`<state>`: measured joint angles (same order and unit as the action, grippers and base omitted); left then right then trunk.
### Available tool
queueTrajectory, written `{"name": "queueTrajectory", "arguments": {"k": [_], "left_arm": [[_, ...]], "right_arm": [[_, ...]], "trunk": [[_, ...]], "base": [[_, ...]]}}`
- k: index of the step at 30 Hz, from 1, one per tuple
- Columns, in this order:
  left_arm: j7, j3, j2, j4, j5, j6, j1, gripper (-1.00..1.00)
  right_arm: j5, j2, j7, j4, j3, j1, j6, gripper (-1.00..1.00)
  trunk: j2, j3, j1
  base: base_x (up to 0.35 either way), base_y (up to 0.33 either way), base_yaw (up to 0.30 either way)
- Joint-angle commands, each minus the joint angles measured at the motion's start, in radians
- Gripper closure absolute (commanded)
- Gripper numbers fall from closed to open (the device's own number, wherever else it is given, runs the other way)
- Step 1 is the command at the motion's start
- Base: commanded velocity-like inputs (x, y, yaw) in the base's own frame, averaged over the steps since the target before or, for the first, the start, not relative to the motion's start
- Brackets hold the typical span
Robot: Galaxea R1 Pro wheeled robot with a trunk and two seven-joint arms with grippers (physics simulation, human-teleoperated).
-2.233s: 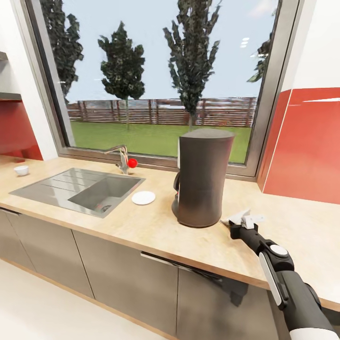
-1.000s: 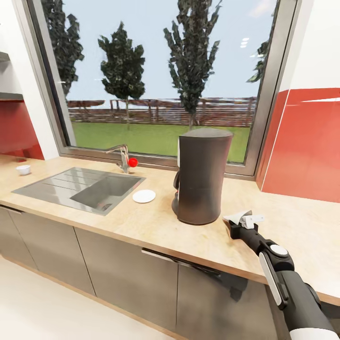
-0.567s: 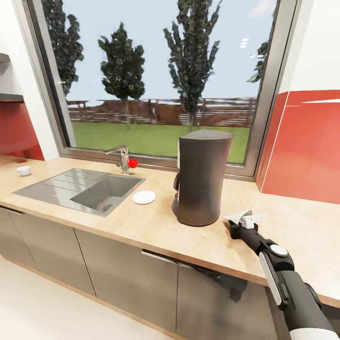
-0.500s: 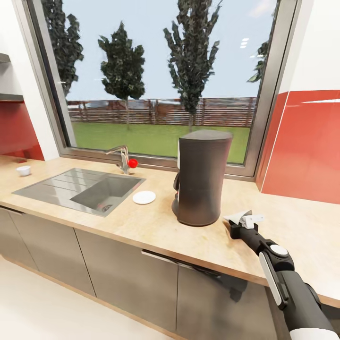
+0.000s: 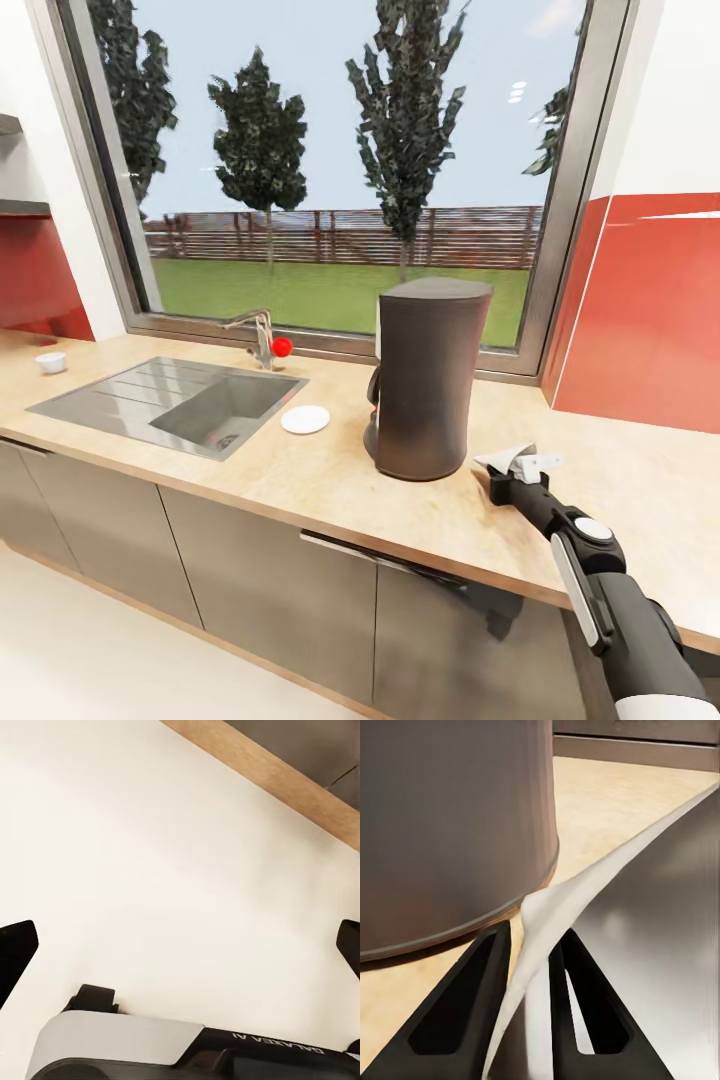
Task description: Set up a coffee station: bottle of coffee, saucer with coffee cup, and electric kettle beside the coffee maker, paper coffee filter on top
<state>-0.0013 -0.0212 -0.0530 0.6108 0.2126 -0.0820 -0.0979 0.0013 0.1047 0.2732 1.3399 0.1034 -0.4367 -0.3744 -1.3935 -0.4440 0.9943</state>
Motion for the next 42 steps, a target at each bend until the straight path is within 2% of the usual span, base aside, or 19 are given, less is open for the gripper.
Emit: {"name": "queueTrajectory", "arguments": {"k": [1,4,9,15,21,30,42], "left_arm": [[0.0,-0.002,-0.001,0.001,0.005,-0.001,0.0,-1.0],[0.0,-0.002,-0.001,0.001,0.005,-0.001,0.0,-1.0],[0.0,-0.002,-0.001,0.001,0.005,-0.001,0.0,-1.0],[0.0,-0.003,-0.001,0.0,0.005,-0.001,0.0,-1.0],[0.001,-0.001,-0.001,-0.001,0.005,-0.001,0.0,-1.0],[0.001,0.0,-0.001,-0.002,0.005,-0.001,0.0,-1.0],[0.001,-0.002,-0.001,-0.002,0.005,-0.001,0.0,-1.0]], "right_arm": [[0.0,0.001,0.005,0.003,0.002,-0.001,-0.005,1.0],[0.002,0.003,0.004,0.007,0.003,-0.001,-0.005,1.0],[0.005,0.006,0.005,0.088,0.01,-0.001,-0.01,1.0],[0.006,0.012,0.005,0.121,0.013,-0.001,-0.013,1.0],[0.006,0.015,0.005,0.127,0.013,-0.001,-0.014,1.0],[0.006,0.015,0.005,0.129,0.013,-0.001,-0.013,1.0],[0.005,0.013,0.006,0.133,0.01,-0.001,-0.011,1.0]], "trunk": [[-0.001,-0.001,0.0],[-0.001,-0.001,0.0],[-0.001,-0.001,0.0],[-0.001,0.0,0.0],[-0.001,0.004,0.0],[-0.001,0.005,0.0],[-0.001,0.005,0.0]], "base": [[0.0,0.0,0.0],[0.0,0.0,0.0],[0.0,0.0,0.0],[0.0,0.0,-0.042],[-0.071,0.048,-0.178],[-0.211,0.141,-0.031],[-0.01,0.08,-0.038]]}}
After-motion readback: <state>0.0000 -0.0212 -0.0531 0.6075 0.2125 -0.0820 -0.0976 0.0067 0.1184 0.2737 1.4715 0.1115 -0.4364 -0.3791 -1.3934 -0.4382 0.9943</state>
